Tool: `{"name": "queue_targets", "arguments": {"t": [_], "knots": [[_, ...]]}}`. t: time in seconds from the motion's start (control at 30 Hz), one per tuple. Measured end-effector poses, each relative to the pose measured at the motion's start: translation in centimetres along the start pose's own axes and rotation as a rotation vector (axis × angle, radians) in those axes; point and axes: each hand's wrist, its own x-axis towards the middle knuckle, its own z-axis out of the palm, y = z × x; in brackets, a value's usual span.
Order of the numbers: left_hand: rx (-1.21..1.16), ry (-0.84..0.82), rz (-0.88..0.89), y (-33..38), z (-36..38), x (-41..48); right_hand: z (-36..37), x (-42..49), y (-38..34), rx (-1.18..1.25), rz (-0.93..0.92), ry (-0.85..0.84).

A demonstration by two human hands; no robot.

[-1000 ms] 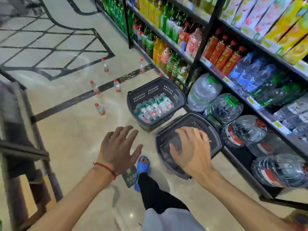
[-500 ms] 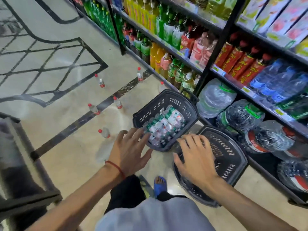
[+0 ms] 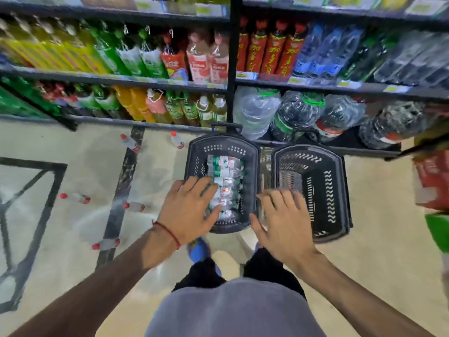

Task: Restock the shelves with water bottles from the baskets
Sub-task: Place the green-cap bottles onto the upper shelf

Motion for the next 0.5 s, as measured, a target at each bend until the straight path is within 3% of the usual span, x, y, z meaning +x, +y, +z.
{"name": "queue_targets", "arguments": {"t": [0.23, 0.5], "knots": [[-0.021, -0.11, 0.165, -2.3, 1.5, 3.5, 2.0, -0.6, -2.7, 0.062, 0.261, -0.002], [-0.034, -0.2, 0.289, -2.5, 6.8, 7.4, 6.3, 0.4, -2.2, 0.092, 0.386, -0.007]]}}
